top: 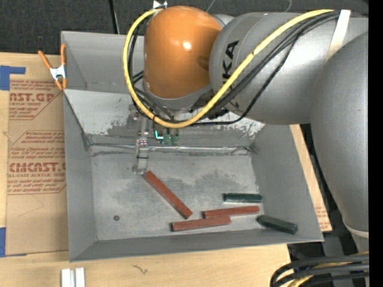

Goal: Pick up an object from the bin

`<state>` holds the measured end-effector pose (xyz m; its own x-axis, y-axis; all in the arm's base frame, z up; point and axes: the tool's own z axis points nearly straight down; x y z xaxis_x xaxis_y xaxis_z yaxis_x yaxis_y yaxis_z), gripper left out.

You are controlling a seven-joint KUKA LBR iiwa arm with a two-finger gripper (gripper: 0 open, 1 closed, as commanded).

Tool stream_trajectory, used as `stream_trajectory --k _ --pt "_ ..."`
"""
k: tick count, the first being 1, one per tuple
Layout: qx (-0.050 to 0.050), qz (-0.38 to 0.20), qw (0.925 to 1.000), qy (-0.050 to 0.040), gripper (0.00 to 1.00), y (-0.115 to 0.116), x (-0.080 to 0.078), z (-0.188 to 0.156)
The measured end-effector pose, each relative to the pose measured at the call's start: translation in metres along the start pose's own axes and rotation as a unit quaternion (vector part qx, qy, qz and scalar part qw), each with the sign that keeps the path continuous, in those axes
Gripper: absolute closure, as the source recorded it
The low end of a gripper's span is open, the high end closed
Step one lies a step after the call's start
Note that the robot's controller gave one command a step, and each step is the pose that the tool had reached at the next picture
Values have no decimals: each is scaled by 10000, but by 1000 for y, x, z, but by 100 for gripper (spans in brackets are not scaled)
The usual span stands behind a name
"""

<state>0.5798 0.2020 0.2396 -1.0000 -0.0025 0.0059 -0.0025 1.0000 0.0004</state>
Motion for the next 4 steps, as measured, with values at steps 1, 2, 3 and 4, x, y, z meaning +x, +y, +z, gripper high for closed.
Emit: stream_trajectory --k 1,2,3,4 --pt "10 1212 9926 3 0 -61 31 174" --pt "1 1421 9898 -37 0 -102 39 138" --pt "-6 2272 9739 -18 0 -94 62 141" --pt "-4 3270 9450 -15 0 -98 66 171"
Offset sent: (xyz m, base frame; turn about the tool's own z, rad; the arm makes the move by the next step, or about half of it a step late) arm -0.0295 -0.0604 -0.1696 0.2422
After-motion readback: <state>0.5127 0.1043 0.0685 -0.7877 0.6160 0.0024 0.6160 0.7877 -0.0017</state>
